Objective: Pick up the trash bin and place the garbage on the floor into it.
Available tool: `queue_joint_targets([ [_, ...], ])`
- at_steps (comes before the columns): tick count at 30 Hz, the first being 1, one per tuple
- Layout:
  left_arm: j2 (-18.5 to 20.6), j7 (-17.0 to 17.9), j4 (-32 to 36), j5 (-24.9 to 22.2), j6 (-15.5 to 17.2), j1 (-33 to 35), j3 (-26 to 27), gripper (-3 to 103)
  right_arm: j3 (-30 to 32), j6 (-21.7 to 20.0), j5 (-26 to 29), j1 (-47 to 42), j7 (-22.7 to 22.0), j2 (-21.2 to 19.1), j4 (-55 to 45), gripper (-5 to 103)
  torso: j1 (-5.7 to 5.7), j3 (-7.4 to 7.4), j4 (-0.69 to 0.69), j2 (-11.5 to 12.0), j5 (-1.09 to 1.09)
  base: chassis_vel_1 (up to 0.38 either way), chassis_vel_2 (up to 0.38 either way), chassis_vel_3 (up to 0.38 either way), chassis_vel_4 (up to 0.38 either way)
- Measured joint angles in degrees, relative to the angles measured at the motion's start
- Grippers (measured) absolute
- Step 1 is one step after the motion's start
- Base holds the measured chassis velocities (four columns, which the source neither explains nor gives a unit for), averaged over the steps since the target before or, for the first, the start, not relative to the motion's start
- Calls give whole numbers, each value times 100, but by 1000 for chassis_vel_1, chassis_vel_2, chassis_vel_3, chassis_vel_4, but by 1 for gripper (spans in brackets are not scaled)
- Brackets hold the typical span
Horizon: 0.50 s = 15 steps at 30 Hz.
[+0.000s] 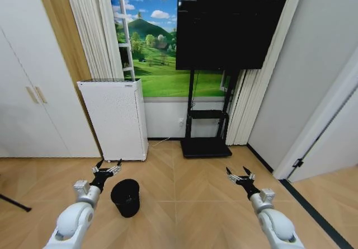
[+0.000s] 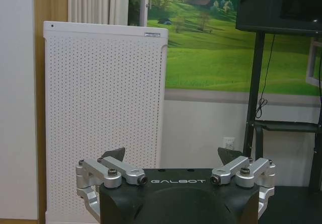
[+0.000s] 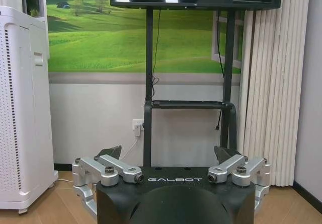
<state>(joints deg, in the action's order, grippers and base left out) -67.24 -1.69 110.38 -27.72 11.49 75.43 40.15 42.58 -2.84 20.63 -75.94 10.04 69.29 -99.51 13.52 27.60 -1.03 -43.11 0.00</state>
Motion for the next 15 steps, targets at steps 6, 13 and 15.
queue_joint_targets([
  [6, -12, -19, -42, 2, -21, -12, 26, 100, -8, 0, -2, 3, -1, 13, 18, 100, -1, -1, 1, 0, 2, 80, -148, -89, 155],
  [13, -40, -30, -92, 6, -43, -57, -2, 100, -12, 21, -87, 3, -2, 17, 123, 100, 0, 0, 0, 2, 1, 79, -144, -91, 148],
  [15, -39, -23, -108, 4, -43, -84, -32, 100, -9, 50, -143, 2, -2, 13, 181, 100, 0, 0, 1, 2, 0, 91, -153, -82, 154],
])
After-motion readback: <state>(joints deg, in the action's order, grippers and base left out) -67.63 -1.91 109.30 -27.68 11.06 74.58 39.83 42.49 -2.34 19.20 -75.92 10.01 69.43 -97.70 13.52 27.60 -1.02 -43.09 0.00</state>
